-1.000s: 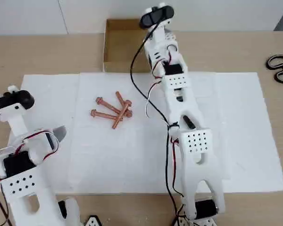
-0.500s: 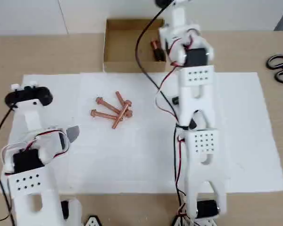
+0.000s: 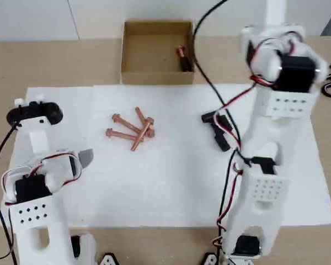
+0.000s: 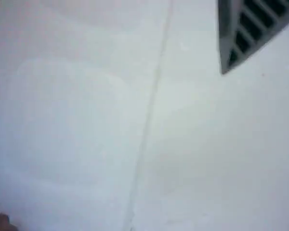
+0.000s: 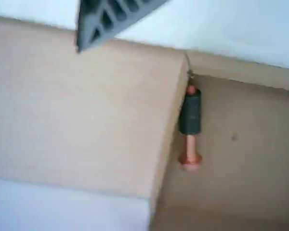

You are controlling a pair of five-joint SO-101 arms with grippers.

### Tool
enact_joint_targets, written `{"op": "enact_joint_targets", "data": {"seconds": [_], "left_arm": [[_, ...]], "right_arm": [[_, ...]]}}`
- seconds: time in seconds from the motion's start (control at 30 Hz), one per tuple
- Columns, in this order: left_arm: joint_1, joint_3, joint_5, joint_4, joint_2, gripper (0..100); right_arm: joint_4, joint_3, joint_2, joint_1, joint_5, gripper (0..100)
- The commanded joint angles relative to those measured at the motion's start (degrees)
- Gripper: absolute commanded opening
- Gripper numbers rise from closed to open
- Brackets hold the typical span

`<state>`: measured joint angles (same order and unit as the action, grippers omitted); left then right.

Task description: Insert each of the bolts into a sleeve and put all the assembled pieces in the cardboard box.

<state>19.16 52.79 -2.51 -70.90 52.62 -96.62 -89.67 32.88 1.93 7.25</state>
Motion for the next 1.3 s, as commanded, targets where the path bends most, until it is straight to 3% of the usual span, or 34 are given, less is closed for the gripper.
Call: {"op": "enact_joint_targets", "data": {"seconds": [0.0, 0.23, 0.43, 0.77, 1.27], "left_arm": [[-0.4, -0.6, 0.3, -0.3, 0.8, 31], [-0.4, -0.6, 0.3, -0.3, 0.8, 31], [-0.4, -0.5, 0.3, -0.3, 0.8, 31], [-0.4, -0.1, 0.3, -0.3, 0.8, 31], [-0.4, -0.1, 0.2, -0.4, 0.8, 31]], "right_arm": [[-0.5, 9.3, -8.6, 2.4, 0.6, 14.4], [0.1, 41.1, -31.1, 0.1, 0.1, 14.6], [0.5, 59.7, -47.2, -2.2, 0.4, 14.5], [14.1, 93.9, -49.6, -3.8, 0.5, 14.5], [18.4, 99.1, -34.8, -5.0, 16.7, 14.4]]}}
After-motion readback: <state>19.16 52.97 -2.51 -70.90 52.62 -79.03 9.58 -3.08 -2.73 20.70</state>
